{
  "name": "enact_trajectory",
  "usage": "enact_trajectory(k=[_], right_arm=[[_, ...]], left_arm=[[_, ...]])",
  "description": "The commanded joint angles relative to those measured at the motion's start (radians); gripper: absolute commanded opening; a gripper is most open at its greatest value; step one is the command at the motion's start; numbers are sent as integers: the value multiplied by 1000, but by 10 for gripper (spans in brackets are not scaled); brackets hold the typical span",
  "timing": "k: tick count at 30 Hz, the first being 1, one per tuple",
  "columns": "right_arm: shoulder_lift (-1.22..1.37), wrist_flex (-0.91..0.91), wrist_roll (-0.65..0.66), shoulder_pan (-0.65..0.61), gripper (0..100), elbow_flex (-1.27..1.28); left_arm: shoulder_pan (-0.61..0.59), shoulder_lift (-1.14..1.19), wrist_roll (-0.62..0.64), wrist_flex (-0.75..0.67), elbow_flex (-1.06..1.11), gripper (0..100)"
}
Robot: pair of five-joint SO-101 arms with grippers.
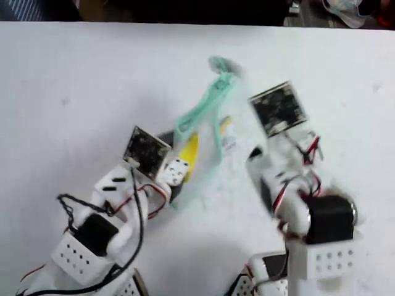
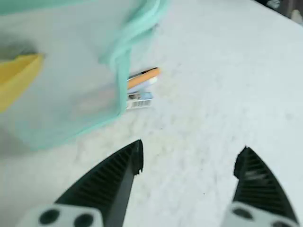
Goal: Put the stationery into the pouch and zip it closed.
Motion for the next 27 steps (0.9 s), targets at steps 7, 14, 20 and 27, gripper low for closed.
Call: enact_trajectory(k=[7, 14, 20, 27], right_arm=[[-1, 73, -11, -157, 295, -238], [18, -5, -3, -27, 295, -236], [18, -39, -2, 54, 295, -232], [19, -50, -2, 54, 295, -164]], left_arm=[[-59, -24, 3, -31, -69, 31], [-76, -134, 3, 132, -213, 31], [-114, -317, -72, 296, -364, 32], [-302, -337, -115, 301, -272, 31]])
